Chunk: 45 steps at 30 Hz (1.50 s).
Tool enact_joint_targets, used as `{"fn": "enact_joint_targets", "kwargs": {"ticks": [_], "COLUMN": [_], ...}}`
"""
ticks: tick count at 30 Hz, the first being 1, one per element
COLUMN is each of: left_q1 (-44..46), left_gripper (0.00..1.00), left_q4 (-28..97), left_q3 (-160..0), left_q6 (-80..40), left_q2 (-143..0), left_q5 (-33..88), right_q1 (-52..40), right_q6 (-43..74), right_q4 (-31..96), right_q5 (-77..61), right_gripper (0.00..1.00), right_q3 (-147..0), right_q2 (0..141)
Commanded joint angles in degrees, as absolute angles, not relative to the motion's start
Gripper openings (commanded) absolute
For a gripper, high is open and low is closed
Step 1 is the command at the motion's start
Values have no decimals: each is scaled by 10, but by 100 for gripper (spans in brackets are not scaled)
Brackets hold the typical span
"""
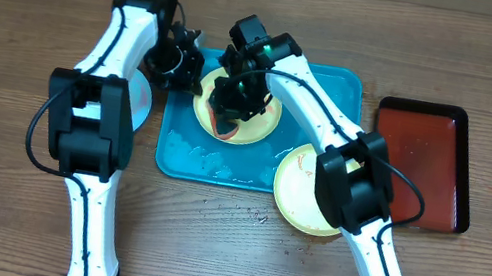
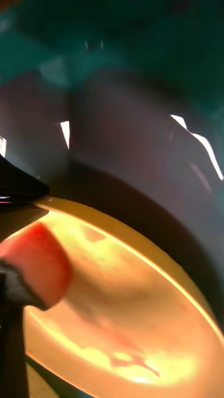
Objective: Clean dirty plates on tray and stack at the side
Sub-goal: 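Continue scrubbing the yellow plate surface with the sponge in right gripper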
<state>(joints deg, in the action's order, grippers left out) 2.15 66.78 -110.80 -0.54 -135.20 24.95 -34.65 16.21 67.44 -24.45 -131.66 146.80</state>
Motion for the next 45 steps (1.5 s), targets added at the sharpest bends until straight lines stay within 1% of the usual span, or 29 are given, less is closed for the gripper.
{"fn": "enact_joint_targets", "kwargs": {"ticks": [1,9,19,25,29,32,37,40,45], "left_q1": [30,32,32,32,32,32,32,32,32], "left_gripper": [4,4,4,4,4,4,4,4,6], "left_q4": [678,701,703,705,705,705,705,704,700], "left_q3": [-1123,-1123,-1123,-1123,-1123,-1123,-1123,-1123,-1123], "left_q6": [-24,-26,-25,-23,-13,-12,0,0,0], "left_q2": [-1316,-1316,-1316,-1316,-1316,-1316,-1316,-1316,-1316], "left_q5": [240,171,170,170,171,177,180,180,180], "right_q1": [-352,-346,-302,-285,-290,-303,-328,-348,-357], "right_q6": [190,198,198,195,141,104,99,95,91], "right_q4": [669,709,718,703,658,622,576,574,601], "right_q5": [-134,-12,139,200,174,95,-5,-39,-46], "right_gripper": [4,4,4,4,4,4,4,4,4], "right_q3": [-1312,-1312,-1313,-1313,-1313,-1313,-1312,-1312,-1312], "right_q2": [1483,1490,1490,1490,1490,1490,1490,1490,1490]}}
